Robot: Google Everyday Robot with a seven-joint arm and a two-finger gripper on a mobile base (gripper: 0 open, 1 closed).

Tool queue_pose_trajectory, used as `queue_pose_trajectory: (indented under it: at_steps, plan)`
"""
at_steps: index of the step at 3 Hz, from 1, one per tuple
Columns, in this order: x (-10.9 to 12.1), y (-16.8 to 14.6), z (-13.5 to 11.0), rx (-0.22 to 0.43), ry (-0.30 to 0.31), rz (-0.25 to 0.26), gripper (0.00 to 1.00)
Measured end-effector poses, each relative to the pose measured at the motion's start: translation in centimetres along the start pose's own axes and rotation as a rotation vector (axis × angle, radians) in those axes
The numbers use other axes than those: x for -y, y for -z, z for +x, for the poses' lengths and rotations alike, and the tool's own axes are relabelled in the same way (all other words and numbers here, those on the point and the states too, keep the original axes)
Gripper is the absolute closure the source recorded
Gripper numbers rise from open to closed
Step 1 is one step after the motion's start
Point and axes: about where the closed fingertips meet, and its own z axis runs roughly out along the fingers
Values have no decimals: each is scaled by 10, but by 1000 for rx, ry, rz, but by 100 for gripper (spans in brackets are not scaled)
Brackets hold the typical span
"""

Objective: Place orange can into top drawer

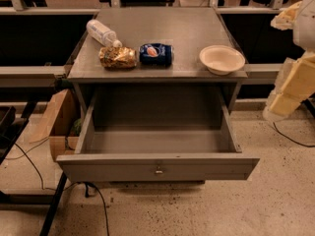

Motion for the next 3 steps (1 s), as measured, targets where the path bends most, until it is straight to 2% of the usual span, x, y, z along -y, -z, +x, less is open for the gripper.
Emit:
queue_pose_trajectory:
  at_steps: [1, 2, 3]
  plan:
    - [30, -17, -35, 101, -64, 10, 0]
    - [69, -49, -91, 241, -200, -19, 0]
    - [99, -77, -159, 354, -329, -56, 0]
